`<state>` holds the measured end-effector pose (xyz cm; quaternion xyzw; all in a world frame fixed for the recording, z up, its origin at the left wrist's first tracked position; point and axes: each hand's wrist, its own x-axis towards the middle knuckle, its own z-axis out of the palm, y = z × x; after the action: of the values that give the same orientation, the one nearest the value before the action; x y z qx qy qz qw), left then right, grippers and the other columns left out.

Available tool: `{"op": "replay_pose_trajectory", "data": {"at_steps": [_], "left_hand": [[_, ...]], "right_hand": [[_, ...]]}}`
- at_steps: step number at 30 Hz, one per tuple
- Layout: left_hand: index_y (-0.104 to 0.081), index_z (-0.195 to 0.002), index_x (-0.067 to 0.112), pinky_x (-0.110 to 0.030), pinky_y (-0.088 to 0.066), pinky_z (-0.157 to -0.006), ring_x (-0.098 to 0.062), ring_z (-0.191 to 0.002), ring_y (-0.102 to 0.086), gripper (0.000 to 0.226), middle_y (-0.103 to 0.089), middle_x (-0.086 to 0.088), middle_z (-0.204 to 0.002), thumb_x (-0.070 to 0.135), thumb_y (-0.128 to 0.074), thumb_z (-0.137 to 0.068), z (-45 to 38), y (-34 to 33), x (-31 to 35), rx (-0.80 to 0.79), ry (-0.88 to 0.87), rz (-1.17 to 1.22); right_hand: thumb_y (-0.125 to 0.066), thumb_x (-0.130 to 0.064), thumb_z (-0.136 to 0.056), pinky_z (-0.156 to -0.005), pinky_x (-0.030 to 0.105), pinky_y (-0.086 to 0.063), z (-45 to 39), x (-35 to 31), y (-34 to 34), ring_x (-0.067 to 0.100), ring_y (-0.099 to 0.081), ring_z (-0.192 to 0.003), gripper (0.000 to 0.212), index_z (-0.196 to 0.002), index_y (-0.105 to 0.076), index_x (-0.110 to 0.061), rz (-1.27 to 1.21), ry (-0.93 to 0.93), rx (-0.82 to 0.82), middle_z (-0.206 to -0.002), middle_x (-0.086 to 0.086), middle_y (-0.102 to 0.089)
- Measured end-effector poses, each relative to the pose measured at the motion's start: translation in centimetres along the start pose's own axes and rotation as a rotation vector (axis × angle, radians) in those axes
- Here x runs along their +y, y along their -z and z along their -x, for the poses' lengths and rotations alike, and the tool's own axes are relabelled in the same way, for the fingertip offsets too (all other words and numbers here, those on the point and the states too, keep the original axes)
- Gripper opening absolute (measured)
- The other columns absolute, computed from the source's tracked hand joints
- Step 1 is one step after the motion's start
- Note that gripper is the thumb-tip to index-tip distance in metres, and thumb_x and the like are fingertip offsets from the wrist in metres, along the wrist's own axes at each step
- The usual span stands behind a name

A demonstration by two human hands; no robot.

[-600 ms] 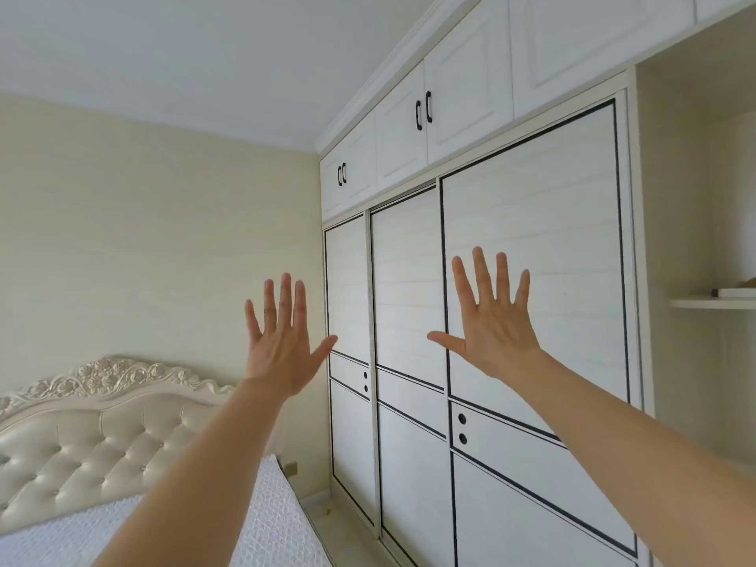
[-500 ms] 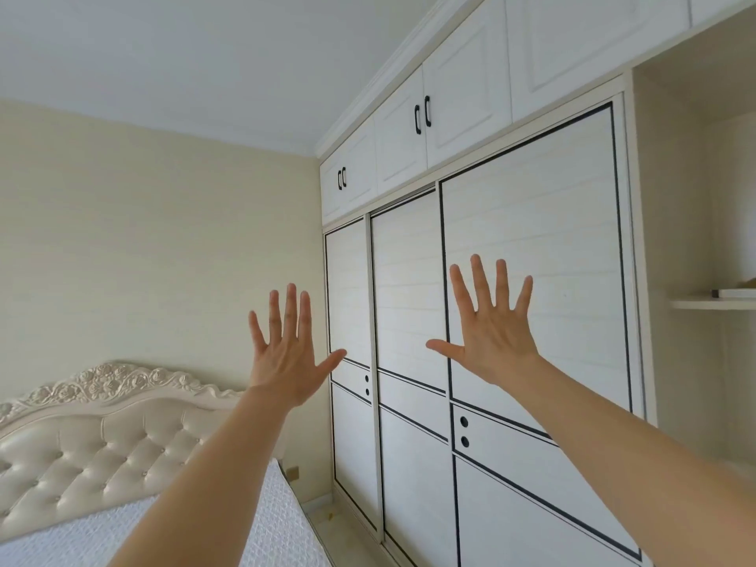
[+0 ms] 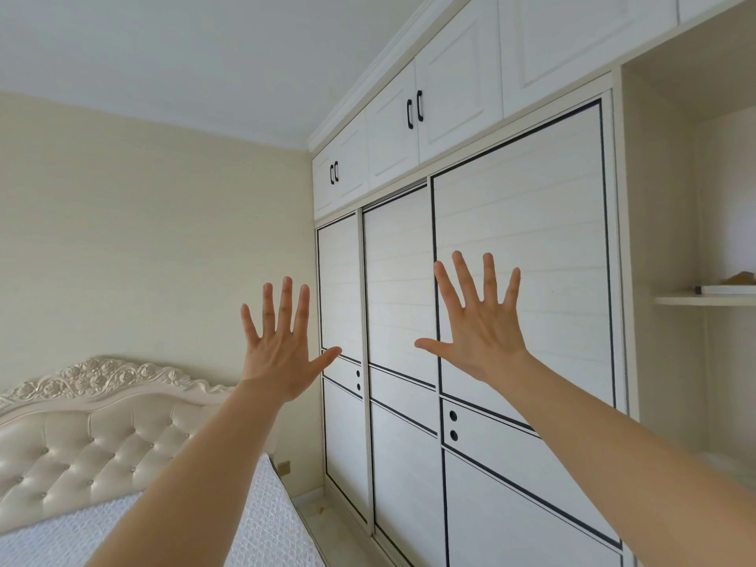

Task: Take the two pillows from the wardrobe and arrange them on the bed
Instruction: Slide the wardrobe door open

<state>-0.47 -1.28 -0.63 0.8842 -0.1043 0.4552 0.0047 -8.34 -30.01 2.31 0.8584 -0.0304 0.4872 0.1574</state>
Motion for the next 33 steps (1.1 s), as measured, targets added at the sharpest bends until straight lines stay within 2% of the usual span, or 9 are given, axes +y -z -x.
{"op": "replay_pose_trajectory", "data": {"at_steps": [7, 10, 13, 16, 19, 22, 25, 28, 33], "left_hand": [[0.020, -0.153, 0.018, -0.063, 0.006, -0.115, -0.040, -0.148, 0.019, 0.102, 0.022, -0.010, -0.163, 0.073, -0.034, -0.087, 0.1, -0.6, 3.7, 0.038, 0.010, 0.026], [0.003, -0.158, 0.018, -0.061, 0.003, -0.116, -0.038, -0.151, 0.008, 0.092, 0.006, -0.007, -0.167, 0.062, -0.042, -0.091, 0.3, -1.1, 6.5, 0.043, -0.013, 0.070], [-0.014, -0.158, 0.015, -0.059, -0.001, -0.118, -0.031, -0.152, -0.008, 0.077, -0.019, -0.003, -0.165, 0.047, -0.047, -0.096, 0.6, -2.3, 9.5, 0.073, -0.036, 0.123], [-0.036, -0.151, 0.010, -0.058, -0.011, -0.118, -0.029, -0.146, -0.032, 0.064, -0.048, -0.007, -0.150, 0.033, -0.055, -0.094, 1.1, -3.8, 13.3, 0.109, -0.058, 0.190], [-0.052, -0.138, 0.006, -0.057, -0.029, -0.113, -0.031, -0.126, -0.055, 0.053, -0.067, -0.008, -0.123, 0.023, -0.065, -0.089, 2.4, -5.9, 17.8, 0.136, -0.048, 0.302], [-0.059, -0.130, 0.005, -0.052, -0.037, -0.110, -0.031, -0.112, -0.061, 0.043, -0.071, -0.007, -0.109, 0.019, -0.064, -0.089, 4.0, -8.6, 22.6, 0.101, -0.051, 0.412], [-0.064, -0.124, 0.007, -0.046, -0.043, -0.105, -0.031, -0.110, -0.063, 0.035, -0.072, -0.006, -0.109, 0.018, -0.062, -0.091, 5.5, -11.4, 27.0, 0.033, -0.064, 0.519], [-0.066, -0.123, 0.009, -0.041, -0.044, -0.100, -0.029, -0.112, -0.061, 0.032, -0.072, -0.005, -0.112, 0.019, -0.060, -0.093, 6.6, -13.9, 31.1, -0.020, -0.050, 0.623], [-0.065, -0.125, 0.011, -0.038, -0.044, -0.102, -0.026, -0.114, -0.060, 0.032, -0.071, -0.003, -0.113, 0.021, -0.056, -0.096, 7.6, -19.0, 36.8, -0.090, -0.050, 0.721]], "right_hand": [[-0.029, -0.083, -0.076, -0.115, 0.062, -0.001, 1.2, 2.6, 0.1, 0.047, 0.002, -0.146, 0.106, -0.153, 0.012, -0.023, 0.013, 0.041, 0.022, -0.163, 0.011, 0.003], [-0.031, -0.073, -0.086, -0.116, 0.059, -0.007, 2.1, 4.8, -0.3, 0.042, -0.006, -0.147, 0.096, -0.154, 0.003, -0.015, 0.058, 0.082, -0.005, -0.163, 0.009, -0.009], [-0.036, -0.057, -0.094, -0.117, 0.054, -0.013, 3.5, 7.3, -1.1, 0.039, -0.014, -0.147, 0.081, -0.154, -0.011, -0.009, 0.090, 0.126, -0.048, -0.160, 0.011, -0.022], [-0.037, -0.046, -0.098, -0.118, 0.052, -0.016, 5.7, 10.1, -2.1, 0.037, -0.022, -0.146, 0.068, -0.153, -0.023, -0.009, 0.091, 0.136, -0.092, -0.156, 0.013, -0.033], [-0.038, -0.041, -0.098, -0.118, 0.051, -0.017, 8.5, 13.0, -3.4, 0.035, -0.025, -0.145, 0.062, -0.150, -0.030, -0.007, 0.100, 0.165, -0.154, -0.152, 0.013, -0.039], [-0.050, -0.036, -0.095, -0.113, 0.052, -0.029, 11.2, 15.9, -5.1, 0.036, -0.039, -0.138, 0.057, -0.142, -0.045, -0.004, 0.106, 0.188, -0.191, -0.142, 0.016, -0.052], [-0.062, -0.033, -0.089, -0.107, 0.053, -0.038, 13.5, 18.5, -7.5, 0.037, -0.051, -0.128, 0.053, -0.132, -0.057, -0.003, 0.094, 0.196, -0.201, -0.130, 0.017, -0.062], [-0.066, -0.033, -0.085, -0.105, 0.052, -0.041, 15.0, 21.1, -10.4, 0.037, -0.056, -0.123, 0.051, -0.126, -0.062, -0.003, 0.096, 0.208, -0.216, -0.123, 0.017, -0.065], [-0.073, -0.030, -0.080, -0.101, 0.052, -0.045, 16.0, 24.7, -16.5, 0.037, -0.060, -0.117, 0.049, -0.119, -0.066, -0.001, 0.096, 0.206, -0.272, -0.115, 0.016, -0.068]]}}
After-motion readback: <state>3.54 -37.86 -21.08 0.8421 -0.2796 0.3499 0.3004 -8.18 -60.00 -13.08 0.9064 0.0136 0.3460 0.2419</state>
